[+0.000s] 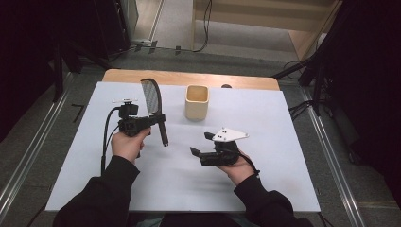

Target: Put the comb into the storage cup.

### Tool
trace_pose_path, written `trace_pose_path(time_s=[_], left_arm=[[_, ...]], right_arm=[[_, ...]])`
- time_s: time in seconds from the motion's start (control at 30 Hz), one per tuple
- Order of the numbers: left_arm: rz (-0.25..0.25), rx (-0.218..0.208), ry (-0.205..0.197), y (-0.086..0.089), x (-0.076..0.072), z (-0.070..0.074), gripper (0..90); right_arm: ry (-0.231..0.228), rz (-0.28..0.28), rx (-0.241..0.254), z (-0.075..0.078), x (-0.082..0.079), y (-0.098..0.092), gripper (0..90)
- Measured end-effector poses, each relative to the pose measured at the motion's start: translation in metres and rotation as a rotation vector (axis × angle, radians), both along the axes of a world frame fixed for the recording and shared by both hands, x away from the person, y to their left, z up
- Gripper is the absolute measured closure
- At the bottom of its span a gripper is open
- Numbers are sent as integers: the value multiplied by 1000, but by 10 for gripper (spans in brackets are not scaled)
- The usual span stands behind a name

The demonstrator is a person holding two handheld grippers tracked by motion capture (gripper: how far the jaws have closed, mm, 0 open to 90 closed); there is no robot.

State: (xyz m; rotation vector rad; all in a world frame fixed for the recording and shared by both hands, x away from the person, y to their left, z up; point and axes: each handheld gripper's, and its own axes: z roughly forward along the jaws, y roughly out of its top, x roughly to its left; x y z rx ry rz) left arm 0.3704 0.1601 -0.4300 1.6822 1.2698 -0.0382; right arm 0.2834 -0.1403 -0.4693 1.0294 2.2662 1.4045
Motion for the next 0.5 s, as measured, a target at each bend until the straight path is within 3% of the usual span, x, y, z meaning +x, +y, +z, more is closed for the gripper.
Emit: trace_pose_path(time_s=[0.23, 0.5], left_arm=[[-2, 9, -8, 0, 0, 0, 726], [-4, 9, -8, 0, 0, 0, 726]], right_arm=[[-3, -12, 21, -1, -3, -11, 210], [-12, -12, 4, -6, -9, -25, 210]])
